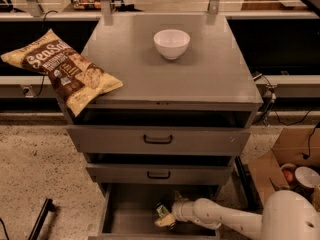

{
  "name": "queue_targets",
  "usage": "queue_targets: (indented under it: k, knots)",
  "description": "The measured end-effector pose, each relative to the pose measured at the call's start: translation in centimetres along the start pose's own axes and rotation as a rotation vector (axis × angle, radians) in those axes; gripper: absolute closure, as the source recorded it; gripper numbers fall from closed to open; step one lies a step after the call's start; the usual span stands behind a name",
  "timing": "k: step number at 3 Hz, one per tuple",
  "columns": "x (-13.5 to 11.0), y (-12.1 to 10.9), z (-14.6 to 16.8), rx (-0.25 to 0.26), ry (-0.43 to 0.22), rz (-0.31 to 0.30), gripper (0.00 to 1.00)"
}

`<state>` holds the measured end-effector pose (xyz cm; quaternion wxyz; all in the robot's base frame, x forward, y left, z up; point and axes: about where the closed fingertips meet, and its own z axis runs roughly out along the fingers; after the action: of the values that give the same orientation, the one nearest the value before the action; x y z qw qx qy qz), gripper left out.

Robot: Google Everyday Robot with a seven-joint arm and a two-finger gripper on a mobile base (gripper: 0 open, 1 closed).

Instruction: Pick green can from bottom drawer and place on counter

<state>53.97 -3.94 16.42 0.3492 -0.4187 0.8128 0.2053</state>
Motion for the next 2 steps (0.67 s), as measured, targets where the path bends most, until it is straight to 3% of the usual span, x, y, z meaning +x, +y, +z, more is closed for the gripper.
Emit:
queue_targets:
  k: [2]
  knots:
    - [4.1, 0.1, 2.3, -0.014, 0.071, 0.017, 0.00]
